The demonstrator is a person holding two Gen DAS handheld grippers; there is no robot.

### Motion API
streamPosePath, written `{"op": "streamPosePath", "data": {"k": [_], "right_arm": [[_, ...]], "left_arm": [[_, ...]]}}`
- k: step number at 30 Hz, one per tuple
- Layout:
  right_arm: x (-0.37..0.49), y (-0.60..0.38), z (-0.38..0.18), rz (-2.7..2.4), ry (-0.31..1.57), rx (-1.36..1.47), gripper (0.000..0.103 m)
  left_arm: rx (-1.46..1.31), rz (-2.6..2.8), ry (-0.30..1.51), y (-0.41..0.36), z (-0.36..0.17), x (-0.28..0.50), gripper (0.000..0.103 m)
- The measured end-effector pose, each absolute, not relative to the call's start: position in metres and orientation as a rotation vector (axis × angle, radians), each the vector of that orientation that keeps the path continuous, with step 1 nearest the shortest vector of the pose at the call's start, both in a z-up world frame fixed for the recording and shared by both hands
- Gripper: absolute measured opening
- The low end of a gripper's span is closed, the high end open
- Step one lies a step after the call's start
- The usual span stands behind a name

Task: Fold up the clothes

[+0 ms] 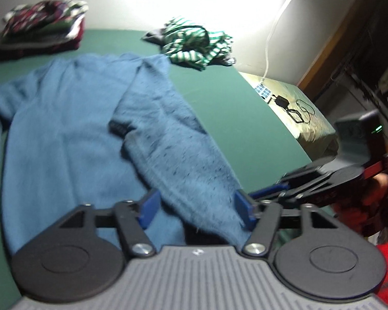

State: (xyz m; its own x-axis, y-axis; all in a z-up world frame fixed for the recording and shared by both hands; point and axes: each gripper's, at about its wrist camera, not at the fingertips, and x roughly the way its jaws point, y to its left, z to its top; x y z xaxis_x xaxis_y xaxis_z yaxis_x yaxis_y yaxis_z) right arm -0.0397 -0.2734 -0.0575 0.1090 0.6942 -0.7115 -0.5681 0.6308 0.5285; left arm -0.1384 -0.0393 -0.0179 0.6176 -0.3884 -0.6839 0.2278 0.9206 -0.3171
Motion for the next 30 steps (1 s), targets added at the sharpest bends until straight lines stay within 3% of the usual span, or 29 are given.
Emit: {"op": "streamPosePath", "data": {"k": [2, 8, 21, 26, 30], "right_arm": [[-0.043, -0.273, -0.049, 0.960, 1.082, 0.121, 0.029], [-0.066, -0.250, -0.048, 1.083, 1.037, 0.040, 0.029], [-0.077, -0.240, -0.066, 1.143, 1.173, 0.001, 0.029], [-0.034, -0.265, -0.036, 0.995, 0.979, 0.131, 0.026], [0.008, -0.256, -0.048, 0.938, 0.906, 0.165, 0.024]], "left_arm": [[-0.176, -0.325, 0.820, -0.045, -0.021, -0.127, 0.053], [-0.058, -0.273, 0.815, -0.053, -0.035, -0.105, 0.053], [0.130, -0.322, 0.867, -0.066, -0.070, -0.107, 0.061], [0.199, -0.370, 0.788, -0.071, -0.044, -0.116, 0.062], [0.196, -0.478, 0.788, -0.083, -0.041, -0.113, 0.066]]}}
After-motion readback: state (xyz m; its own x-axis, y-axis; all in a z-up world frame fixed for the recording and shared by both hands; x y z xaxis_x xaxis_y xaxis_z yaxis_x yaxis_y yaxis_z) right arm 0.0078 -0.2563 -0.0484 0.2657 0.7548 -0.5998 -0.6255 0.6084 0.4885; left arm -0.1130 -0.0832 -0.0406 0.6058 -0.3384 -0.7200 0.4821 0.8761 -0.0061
